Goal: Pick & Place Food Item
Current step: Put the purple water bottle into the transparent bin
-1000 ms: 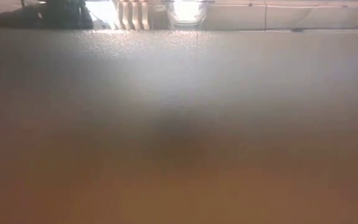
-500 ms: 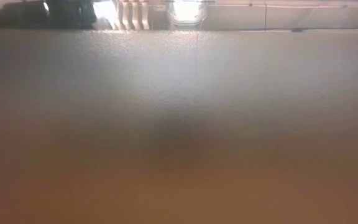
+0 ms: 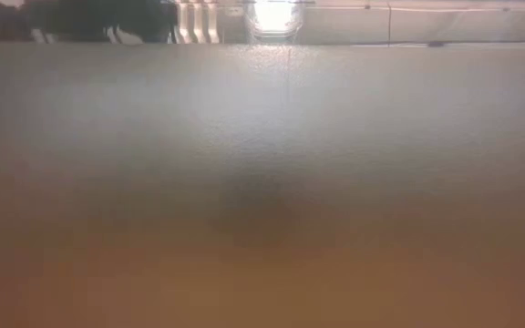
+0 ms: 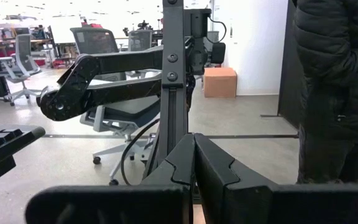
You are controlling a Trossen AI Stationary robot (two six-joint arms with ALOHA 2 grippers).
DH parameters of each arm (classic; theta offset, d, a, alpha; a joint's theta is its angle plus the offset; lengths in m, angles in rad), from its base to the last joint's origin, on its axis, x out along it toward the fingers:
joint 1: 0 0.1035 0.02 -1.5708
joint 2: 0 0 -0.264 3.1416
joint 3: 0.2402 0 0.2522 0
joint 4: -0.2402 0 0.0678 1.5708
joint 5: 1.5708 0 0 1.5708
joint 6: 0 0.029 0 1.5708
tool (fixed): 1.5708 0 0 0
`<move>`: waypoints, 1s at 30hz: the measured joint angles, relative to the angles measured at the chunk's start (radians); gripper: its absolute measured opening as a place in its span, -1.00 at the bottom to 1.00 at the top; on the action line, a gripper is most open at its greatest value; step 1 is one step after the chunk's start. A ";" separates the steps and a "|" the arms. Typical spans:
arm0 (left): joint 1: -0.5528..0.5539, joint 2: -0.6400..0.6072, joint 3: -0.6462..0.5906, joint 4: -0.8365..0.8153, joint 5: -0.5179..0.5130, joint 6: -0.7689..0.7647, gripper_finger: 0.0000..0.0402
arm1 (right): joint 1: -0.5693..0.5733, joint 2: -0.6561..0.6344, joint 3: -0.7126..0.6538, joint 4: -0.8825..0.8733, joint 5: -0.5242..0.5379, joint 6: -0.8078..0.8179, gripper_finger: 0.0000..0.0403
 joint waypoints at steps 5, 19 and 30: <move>-0.001 -0.067 0.035 0.000 -0.046 -0.064 0.54 | 0.000 0.000 0.000 0.000 0.000 0.000 -0.96; -0.138 -0.165 0.300 0.000 -0.602 -0.253 0.54 | 0.000 0.000 0.000 0.000 0.000 0.000 -0.96; -0.324 -0.190 0.305 -0.001 -0.758 -0.254 0.54 | 0.000 0.000 0.000 0.000 0.000 0.000 -0.96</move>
